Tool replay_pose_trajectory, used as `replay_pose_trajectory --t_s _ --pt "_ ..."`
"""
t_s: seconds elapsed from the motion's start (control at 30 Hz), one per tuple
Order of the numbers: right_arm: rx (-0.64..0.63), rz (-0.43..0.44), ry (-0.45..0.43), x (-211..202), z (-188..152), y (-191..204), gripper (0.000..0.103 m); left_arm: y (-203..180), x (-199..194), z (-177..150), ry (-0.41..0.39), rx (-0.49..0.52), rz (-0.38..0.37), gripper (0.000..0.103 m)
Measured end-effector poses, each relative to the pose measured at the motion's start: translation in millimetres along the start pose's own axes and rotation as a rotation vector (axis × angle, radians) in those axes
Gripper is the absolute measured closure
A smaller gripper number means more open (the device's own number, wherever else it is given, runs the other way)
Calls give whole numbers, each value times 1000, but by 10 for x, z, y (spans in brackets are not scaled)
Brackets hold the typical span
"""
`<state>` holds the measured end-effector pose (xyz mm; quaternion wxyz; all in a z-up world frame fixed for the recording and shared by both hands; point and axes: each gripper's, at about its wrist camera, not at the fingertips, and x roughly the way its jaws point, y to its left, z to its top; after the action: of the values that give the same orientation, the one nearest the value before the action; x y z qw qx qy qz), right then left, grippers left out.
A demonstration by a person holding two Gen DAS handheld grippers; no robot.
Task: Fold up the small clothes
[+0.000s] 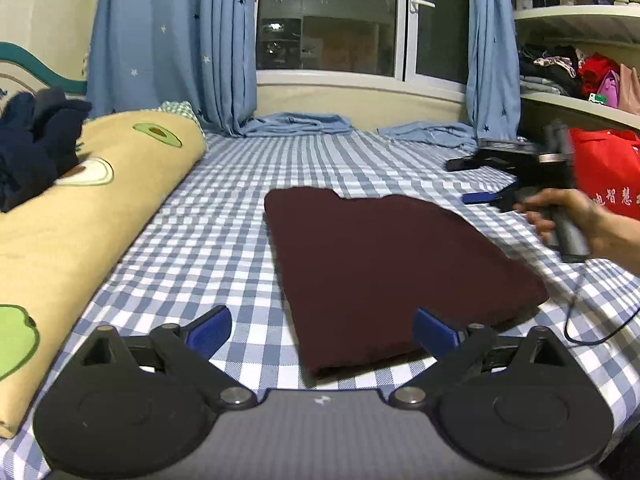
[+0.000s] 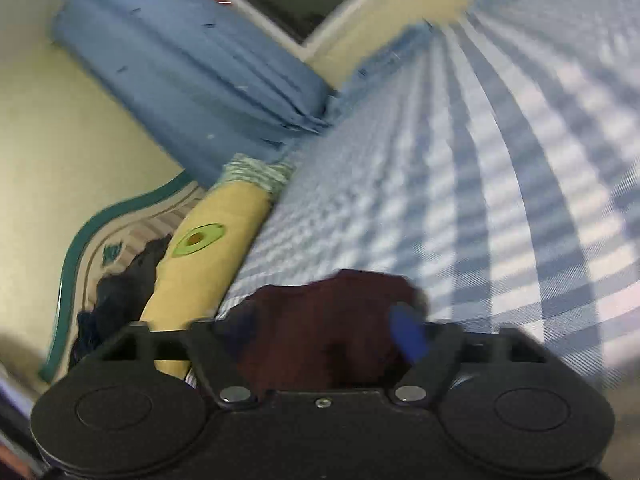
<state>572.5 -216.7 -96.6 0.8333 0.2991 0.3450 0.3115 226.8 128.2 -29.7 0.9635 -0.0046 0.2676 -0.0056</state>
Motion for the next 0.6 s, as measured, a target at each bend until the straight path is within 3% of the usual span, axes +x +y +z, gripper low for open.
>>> replay_pose_trajectory --t_s 0.07,0.13,0.3,0.47,0.6 --pt "-82 -25 12 -307 -70 291 18 -32 -83 19 -12 3 11 2" --pt "-140 -54 -4 -640 -168 554 1 -78 -181 39 -28 15 20 1" --pt "-235 -56 -41 -1448 -556 1012 1 -206 -404 87 -72 29 35 1" --pt "-335 -222 -26 -1876 -985 1439 1 -317 -499 158 -92 19 44 1" --pt "-405 -223 -39 -2102 -1310 1687 1 -385 -499 200 -76 3 39 1"
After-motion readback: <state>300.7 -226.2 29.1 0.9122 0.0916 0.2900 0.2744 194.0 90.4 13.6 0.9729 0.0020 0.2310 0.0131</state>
